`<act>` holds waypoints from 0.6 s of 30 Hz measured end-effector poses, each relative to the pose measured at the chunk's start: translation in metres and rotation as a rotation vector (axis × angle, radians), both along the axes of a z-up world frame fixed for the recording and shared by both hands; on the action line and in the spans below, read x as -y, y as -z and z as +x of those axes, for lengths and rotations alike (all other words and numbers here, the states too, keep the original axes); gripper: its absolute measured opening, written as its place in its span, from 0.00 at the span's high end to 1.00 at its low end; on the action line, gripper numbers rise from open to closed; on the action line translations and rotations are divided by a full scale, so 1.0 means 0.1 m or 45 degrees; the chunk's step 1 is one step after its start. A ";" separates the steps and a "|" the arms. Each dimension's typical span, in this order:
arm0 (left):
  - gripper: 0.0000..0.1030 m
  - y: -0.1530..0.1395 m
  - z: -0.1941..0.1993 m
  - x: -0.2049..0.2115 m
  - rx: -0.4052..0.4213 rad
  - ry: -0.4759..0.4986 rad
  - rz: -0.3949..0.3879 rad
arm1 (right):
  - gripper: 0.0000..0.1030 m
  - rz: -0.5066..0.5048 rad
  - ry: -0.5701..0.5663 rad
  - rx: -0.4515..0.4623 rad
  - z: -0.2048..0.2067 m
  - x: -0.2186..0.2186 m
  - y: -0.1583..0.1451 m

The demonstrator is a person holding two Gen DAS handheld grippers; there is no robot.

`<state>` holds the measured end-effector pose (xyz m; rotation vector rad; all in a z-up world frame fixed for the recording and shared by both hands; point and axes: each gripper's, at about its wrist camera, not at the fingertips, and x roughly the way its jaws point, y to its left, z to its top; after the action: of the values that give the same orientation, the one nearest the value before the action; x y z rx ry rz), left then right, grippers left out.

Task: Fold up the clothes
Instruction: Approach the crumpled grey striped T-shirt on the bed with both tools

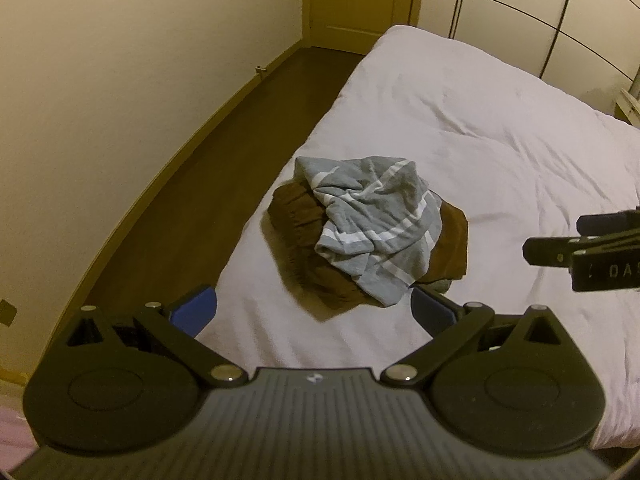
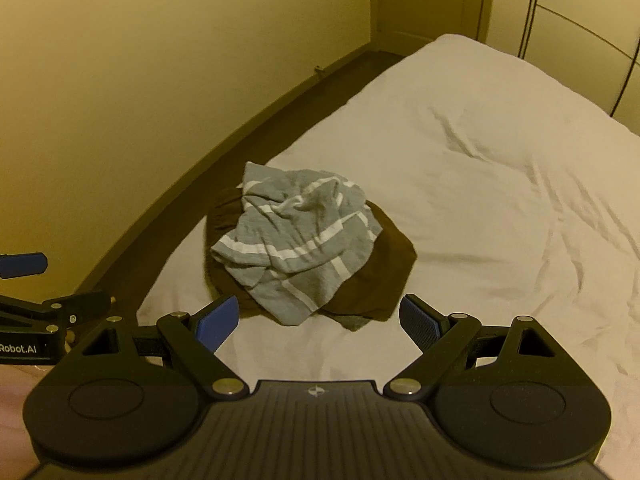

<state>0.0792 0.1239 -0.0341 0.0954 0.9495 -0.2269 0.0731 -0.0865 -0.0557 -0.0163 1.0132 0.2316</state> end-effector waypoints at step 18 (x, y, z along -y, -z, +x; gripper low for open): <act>0.01 0.22 0.22 0.30 -0.059 -0.175 0.030 | 0.13 -0.015 -0.072 -0.043 0.34 0.36 0.28</act>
<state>0.1015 0.0944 -0.0558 0.0462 1.0008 -0.0917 0.1074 -0.1226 -0.0833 -0.0519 1.0482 0.2788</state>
